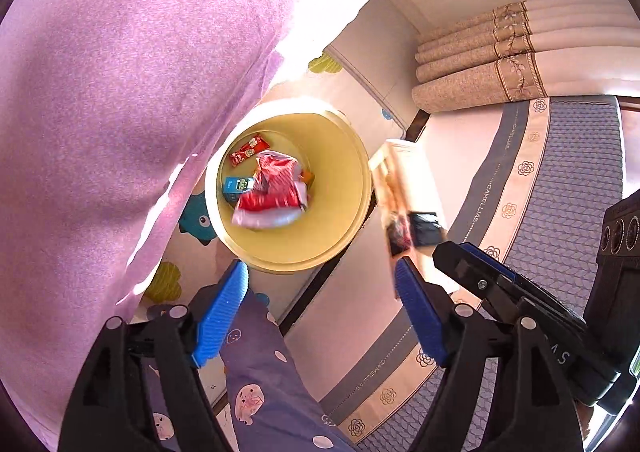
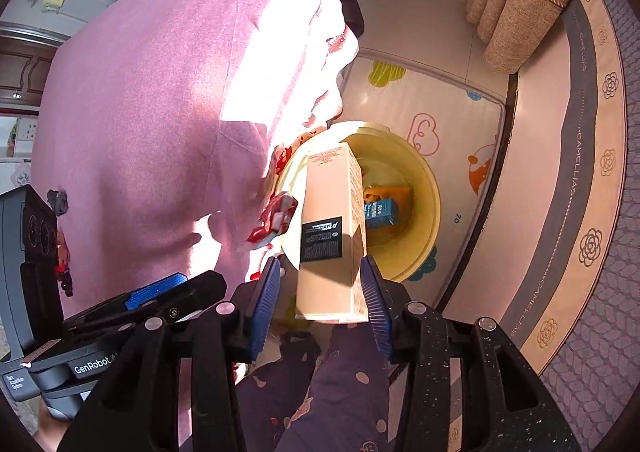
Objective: Collect trash
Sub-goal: 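Open both tools to drop the bag and box into the bucket, then move both tools back over the bed toward the knit items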
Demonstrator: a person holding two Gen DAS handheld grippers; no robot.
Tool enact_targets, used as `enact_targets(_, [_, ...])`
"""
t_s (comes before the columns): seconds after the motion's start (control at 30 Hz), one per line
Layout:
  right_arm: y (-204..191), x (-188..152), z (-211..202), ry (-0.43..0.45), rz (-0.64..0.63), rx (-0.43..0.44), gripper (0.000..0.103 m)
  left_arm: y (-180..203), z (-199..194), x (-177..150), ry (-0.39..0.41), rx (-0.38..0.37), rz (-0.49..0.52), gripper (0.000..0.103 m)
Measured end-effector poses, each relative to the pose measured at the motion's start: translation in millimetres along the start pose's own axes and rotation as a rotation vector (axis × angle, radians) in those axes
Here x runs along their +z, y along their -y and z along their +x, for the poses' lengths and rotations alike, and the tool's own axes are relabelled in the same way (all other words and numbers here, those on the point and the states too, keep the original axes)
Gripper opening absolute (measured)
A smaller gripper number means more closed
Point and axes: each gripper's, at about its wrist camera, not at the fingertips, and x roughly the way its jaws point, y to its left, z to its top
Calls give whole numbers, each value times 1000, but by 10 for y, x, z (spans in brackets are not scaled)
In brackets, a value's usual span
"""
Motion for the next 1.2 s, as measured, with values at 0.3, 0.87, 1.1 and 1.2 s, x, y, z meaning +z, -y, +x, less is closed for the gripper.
enact_targets(0.3, [4, 7, -10, -10, -8, 7, 42, -46, -21, -46, 5, 35, 13, 78])
enact_targets(0.87, [-1060, -120, -8, -11, -201, 47, 42, -870, -686, -293, 137, 28, -97, 78])
enact_targets(1.1, [-1828, -352, 146, -42, -334, 68, 42, -1538, -1029, -597, 197, 26, -218, 78])
enact_targets(1.2, [-2177, -460, 205, -54, -392, 79, 42, -1867, -1187, -740, 227, 25, -278, 78])
